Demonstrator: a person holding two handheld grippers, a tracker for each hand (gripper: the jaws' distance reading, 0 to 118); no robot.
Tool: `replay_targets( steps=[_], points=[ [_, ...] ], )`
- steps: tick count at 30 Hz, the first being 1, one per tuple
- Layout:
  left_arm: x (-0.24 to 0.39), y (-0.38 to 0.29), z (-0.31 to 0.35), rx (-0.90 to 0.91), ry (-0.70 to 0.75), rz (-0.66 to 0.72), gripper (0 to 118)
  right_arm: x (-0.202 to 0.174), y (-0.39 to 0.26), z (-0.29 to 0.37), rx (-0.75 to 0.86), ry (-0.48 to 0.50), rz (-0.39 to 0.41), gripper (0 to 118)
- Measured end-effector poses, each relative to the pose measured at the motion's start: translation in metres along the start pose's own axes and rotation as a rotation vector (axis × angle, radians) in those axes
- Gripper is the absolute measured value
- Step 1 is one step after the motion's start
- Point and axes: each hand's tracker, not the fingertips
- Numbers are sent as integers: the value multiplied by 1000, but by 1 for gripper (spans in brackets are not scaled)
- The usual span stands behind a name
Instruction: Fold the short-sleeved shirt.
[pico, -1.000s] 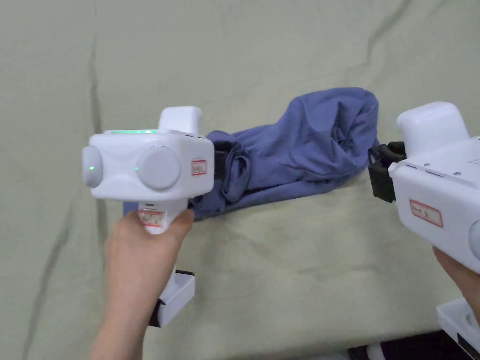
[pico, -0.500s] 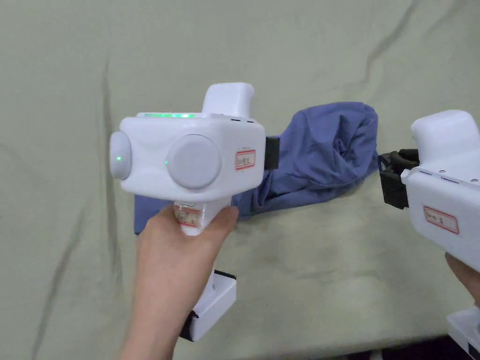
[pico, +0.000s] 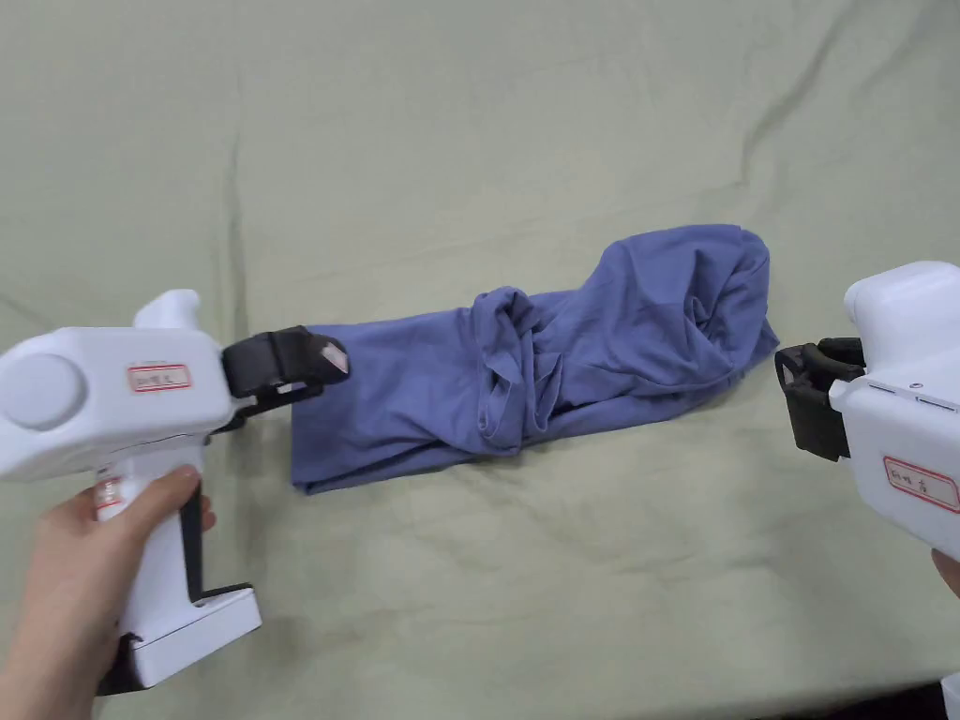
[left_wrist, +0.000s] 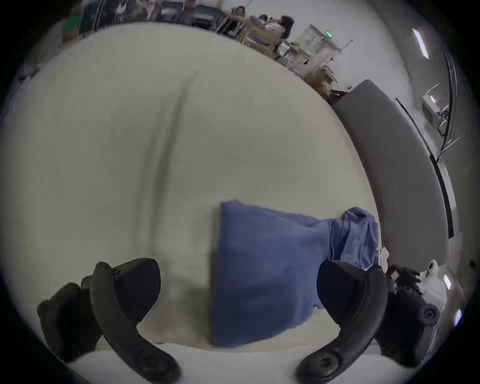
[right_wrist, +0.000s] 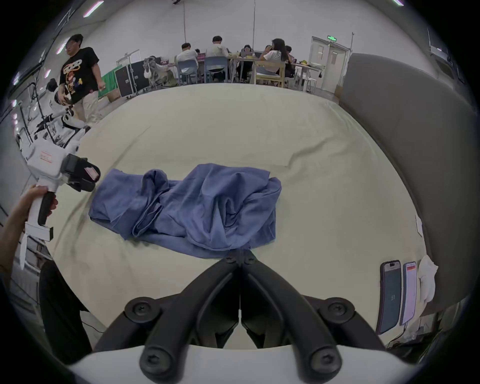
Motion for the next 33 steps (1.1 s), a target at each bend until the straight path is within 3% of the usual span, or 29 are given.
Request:
replay_targets(
  steps=[2,3,5,6,7,8,9,10,12,15,17,21,24,28,33],
  points=[
    [18,-13,-26,-60,20,-84,118,-1,-1,-2,-10,-1,3,3],
    [28,-19,-30,-76,102,-129,118,-1,-1,-2,-12,-2,4,3],
    [40,-27,-15,-12,115,-245,118,-3,-1,-1,-14,-7,15,3],
    [6,-19,-15,11,94,-250,116,-4,-1,-1,-13,-12,26,3],
    [-1,-19,-6,25,102,-230,100,-5,0,-3,-15,-15,37,3],
    [-18,-14,6,66,88,-177,59,-6,0,-4,-20,-18,51,3],
    [-38,-6,16,60,25,-87,28,-7,-2,-9,-19,-22,59,3],
    [-18,-12,27,74,23,-36,16,-7,-1,-9,-17,-22,62,3],
    [-19,-10,36,43,-40,-10,15,-8,-1,-9,-15,-13,60,3],
    [-12,1,44,21,70,-164,15,-7,-1,-8,-5,-9,54,3],
    [-15,6,56,31,101,-155,15,-5,-1,-6,0,-9,53,3],
    [-16,7,98,135,284,-74,14,3,0,-1,12,-19,45,3],
    [15,-2,122,176,445,-147,14,10,1,-2,15,-23,23,3],
    [35,-1,116,193,272,-84,14,15,3,-6,19,-28,9,3],
    [105,-4,63,129,120,-150,14,19,3,-6,24,-20,-11,3]
  ],
)
